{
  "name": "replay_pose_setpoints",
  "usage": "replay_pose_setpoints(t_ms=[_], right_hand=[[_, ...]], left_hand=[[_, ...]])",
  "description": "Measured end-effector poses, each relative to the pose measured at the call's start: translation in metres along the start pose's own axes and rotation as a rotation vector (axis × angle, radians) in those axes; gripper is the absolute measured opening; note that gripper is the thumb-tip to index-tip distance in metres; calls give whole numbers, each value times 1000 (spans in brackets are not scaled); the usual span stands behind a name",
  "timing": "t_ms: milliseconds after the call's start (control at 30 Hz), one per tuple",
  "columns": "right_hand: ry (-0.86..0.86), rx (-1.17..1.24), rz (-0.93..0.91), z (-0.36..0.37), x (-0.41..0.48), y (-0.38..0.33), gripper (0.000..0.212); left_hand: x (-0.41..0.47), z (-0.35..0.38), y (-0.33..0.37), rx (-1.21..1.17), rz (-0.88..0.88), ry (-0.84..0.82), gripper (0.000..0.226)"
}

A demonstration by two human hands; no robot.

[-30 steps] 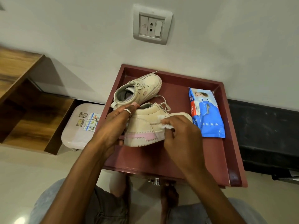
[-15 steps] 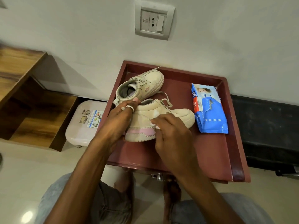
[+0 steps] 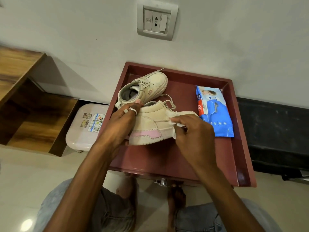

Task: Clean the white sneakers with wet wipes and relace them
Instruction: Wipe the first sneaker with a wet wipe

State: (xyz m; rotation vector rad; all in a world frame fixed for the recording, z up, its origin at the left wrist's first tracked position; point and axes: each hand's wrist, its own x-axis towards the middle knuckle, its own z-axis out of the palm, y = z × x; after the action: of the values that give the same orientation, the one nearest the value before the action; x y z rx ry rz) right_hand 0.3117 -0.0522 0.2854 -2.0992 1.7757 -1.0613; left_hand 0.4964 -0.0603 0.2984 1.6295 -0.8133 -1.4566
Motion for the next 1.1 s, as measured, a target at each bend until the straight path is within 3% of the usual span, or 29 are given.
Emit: replay_pose_setpoints(t_ms=[200, 367, 567, 733, 933, 1100], right_hand=[[-136, 13, -167, 14, -11, -29, 29], [-5, -31, -4, -5, 6, 16, 31], [-143, -28, -160, 13, -10, -25, 33], [-42, -65, 78, -8, 9, 22, 29], [-144, -68, -111, 7, -9, -14, 31], [-91, -154, 107, -12, 11, 35, 29]], left_hand=[[0, 1, -1, -20, 0, 19, 32], [0, 1, 0, 7, 30, -17, 35], [3, 2, -6, 14, 98, 26, 38], [7, -3, -10, 24, 104, -27, 39], [11, -7, -12, 28, 106, -52, 36], [14, -13, -14, 38, 100, -99, 40]])
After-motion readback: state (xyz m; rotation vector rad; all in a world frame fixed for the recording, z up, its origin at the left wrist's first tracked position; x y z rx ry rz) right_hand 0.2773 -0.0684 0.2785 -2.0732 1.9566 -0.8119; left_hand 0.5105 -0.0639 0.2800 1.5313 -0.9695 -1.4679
